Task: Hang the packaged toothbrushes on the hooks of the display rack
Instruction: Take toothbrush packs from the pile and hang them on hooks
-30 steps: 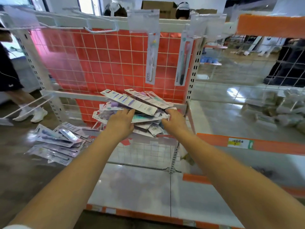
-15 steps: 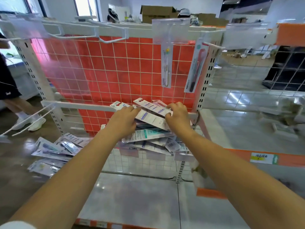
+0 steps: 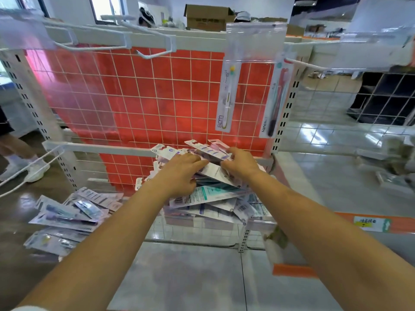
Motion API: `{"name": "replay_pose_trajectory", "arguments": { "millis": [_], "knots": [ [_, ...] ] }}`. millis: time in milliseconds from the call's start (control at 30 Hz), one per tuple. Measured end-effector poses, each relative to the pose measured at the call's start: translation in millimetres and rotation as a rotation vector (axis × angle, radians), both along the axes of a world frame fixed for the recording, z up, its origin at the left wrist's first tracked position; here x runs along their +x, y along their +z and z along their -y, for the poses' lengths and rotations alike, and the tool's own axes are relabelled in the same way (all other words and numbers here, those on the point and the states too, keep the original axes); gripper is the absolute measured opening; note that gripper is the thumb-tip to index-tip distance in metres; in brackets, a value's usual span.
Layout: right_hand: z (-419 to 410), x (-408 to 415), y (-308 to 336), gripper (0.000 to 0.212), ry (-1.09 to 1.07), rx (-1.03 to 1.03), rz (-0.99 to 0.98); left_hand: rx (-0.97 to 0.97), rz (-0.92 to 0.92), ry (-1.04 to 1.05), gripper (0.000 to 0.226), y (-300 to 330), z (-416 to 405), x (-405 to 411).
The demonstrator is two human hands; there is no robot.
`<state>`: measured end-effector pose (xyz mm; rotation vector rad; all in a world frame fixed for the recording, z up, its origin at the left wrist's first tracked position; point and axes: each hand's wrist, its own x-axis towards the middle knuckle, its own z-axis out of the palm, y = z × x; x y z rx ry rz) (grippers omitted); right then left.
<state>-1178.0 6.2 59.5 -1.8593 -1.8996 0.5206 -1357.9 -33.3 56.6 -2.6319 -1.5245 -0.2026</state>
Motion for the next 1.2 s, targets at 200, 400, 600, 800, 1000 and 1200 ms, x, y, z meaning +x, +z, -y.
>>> {"name": "replay_pose_trajectory", "arguments": {
  "millis": [200,400,600,800,1000,1200],
  "knots": [
    [-4.4,-1.3,0.9,0.051,-0.009,-0.002,-0.008,0.048,-0.013,0.003,0.053,-2.3,-3.3,3.7],
    [-7.2,-1.7,3.4,0.050,-0.014,-0.056,0.054,0.087,-0.007,0.002,0.045,-6.1,-6.6,6.0],
    [-7.0,-4.0,4.1,0.048,-0.023,-0.092,0.015,0.082,0.050,0.014,0.041,-13.3,-6.5,6.2],
    [-4.5,-5.5,5.1,0.051,0.002,-0.043,0.007,0.106,0.041,0.000,0.039,-10.4,-7.6,4.5],
    [-0.5,-1.9,7.1,0.055,0.037,0.026,-0.027,0.084,0.049,-0.020,0.036,-4.1,-5.6,3.4],
    [4.6,-2.6,11.2,0.053,0.071,0.063,-0.054,0.138,0.078,-0.060,0.028,-0.2,-5.6,3.2]
  ]
}}
